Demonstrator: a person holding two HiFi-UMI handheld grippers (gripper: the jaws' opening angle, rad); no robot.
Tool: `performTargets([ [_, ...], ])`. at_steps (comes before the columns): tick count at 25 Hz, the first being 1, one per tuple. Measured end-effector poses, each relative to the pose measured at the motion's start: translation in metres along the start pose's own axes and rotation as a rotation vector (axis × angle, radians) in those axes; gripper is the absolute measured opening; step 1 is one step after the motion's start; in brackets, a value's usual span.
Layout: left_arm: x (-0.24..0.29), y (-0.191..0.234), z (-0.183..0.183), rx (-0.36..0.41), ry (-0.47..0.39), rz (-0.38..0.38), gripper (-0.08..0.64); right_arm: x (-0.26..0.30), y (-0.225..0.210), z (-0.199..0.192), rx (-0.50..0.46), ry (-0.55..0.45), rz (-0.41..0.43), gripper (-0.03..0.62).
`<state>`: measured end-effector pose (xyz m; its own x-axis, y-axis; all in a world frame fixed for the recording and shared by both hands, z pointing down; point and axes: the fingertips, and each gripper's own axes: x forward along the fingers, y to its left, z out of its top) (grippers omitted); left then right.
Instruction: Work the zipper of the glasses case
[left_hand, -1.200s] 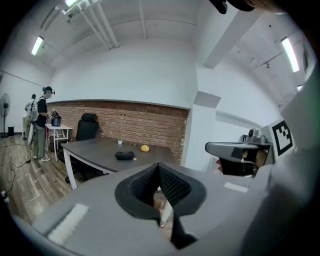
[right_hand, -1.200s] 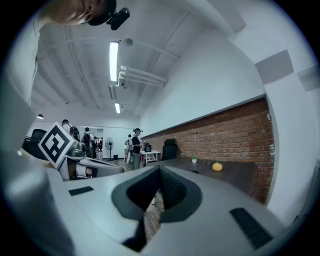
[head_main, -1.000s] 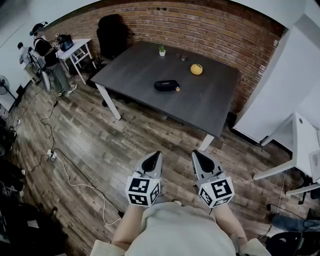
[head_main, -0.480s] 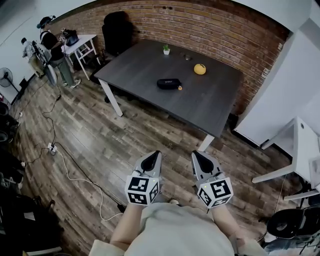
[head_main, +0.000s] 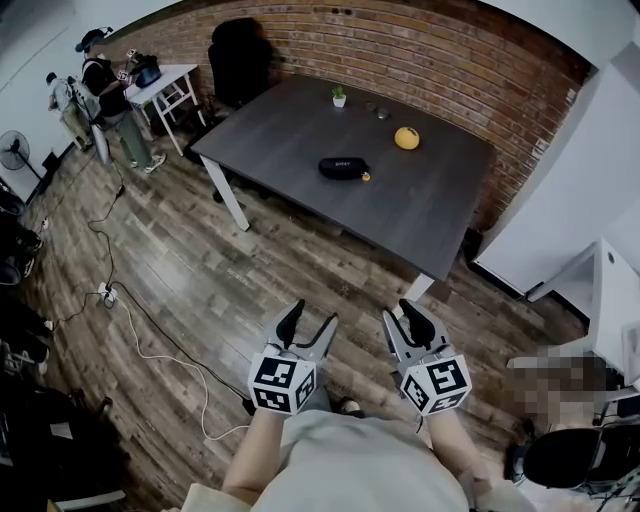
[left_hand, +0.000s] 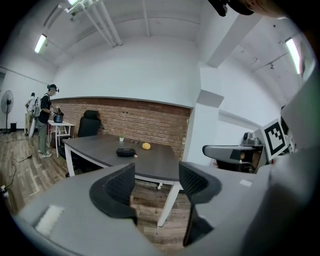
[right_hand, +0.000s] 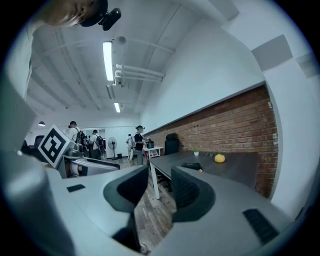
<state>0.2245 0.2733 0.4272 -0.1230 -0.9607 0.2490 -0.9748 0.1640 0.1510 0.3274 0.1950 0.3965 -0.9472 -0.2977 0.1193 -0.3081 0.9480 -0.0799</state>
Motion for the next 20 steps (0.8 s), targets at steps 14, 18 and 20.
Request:
performTargets([
  [14,0.081,0.115,0.034,-0.020,-0.016,-0.111,0.408,0.145,-0.008,0.019,0.018,-0.020,0.015,0.403],
  [18,0.110,0.159,0.057,-0.012,-0.007,-0.149,0.408,0.199,-0.012,0.036,0.030,-0.032,-0.009,0.405],
  [20,0.123,0.179,0.068,-0.008,-0.004,-0.173,0.408,0.224,-0.014,0.042,0.033,-0.036,-0.021,0.405],
])
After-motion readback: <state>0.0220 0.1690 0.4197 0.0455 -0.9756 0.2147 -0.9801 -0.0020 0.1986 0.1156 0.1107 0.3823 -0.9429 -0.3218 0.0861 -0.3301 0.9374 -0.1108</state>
